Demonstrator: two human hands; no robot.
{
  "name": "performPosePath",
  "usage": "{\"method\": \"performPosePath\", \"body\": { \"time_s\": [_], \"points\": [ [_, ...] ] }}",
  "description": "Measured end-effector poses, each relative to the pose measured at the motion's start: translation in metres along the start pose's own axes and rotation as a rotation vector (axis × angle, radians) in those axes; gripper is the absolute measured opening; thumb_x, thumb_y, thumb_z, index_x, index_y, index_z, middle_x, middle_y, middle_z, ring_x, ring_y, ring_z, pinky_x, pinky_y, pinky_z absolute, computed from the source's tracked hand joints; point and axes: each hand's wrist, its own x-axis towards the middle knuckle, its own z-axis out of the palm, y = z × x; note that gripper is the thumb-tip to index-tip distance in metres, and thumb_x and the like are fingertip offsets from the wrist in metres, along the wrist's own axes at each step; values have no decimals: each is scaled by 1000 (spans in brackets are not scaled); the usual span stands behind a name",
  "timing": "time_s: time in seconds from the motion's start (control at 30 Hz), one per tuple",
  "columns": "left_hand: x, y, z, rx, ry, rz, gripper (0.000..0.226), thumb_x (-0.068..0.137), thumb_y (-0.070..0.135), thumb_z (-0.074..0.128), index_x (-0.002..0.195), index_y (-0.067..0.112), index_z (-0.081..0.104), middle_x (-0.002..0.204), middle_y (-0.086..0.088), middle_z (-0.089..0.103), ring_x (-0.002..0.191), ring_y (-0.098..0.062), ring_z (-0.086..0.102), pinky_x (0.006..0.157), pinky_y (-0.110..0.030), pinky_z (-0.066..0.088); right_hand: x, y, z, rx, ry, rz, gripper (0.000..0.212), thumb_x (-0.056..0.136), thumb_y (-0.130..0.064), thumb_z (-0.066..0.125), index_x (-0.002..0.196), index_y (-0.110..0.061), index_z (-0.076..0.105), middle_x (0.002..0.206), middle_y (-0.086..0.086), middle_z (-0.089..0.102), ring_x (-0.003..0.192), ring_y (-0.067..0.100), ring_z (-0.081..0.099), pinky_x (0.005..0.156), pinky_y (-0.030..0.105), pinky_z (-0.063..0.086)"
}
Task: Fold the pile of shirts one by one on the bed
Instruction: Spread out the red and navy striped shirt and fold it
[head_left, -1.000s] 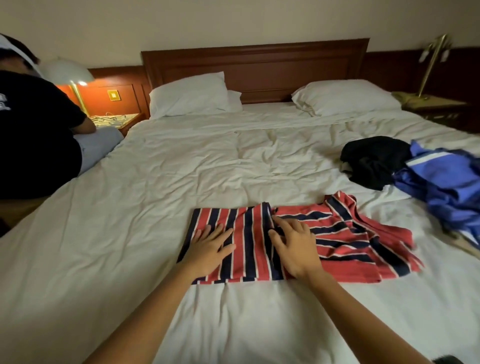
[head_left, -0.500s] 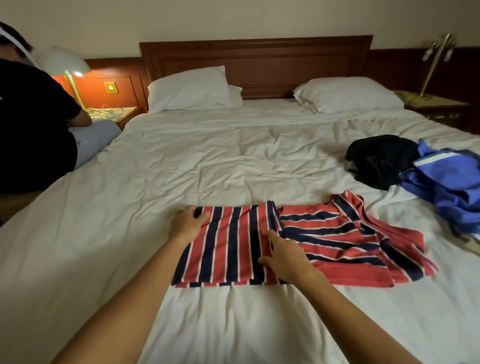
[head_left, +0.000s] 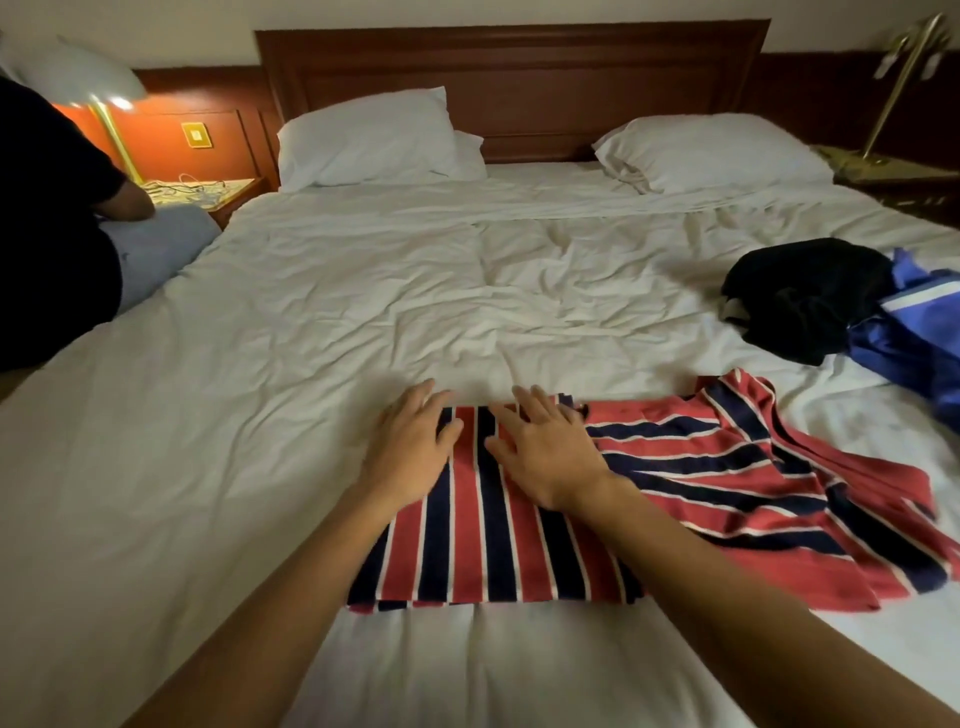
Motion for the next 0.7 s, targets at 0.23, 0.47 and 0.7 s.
{"method": "performPosePath", "body": {
  "time_s": [0.23, 0.47, 0.7],
  "points": [
    [-19, -29, 5, 255, -406, -135, 69, 97, 68, 6, 157, 37, -9, 165, 6, -21, 152, -21, -19, 124, -47, -4, 14, 26, 32, -158, -166, 208, 86, 90, -77, 6, 158, -25, 11, 166, 7, 5, 153, 28, 1, 118, 61, -8],
    [-40, 9, -2, 273, -348, -216, 65, 99, 65, 9, 158, 39, 3, 166, -2, -17, 152, -31, -19, 122, -55, -9, -59, 92, -9, 26, 110, 146, 60, 98, -64, 22, 151, -39, 33, 164, 3, 18, 153, 25, 4, 122, 53, 3],
    [-43, 113, 30, -120, -407, -19, 70, 77, 91, 2, 141, 69, -15, 163, 14, -22, 151, -27, -19, 118, -56, -15, -134, 204, -38, 0, 55, 743, 70, 91, -77, 22, 153, -45, 21, 159, 18, 23, 142, 47, 25, 116, 56, 22]
  ]
}}
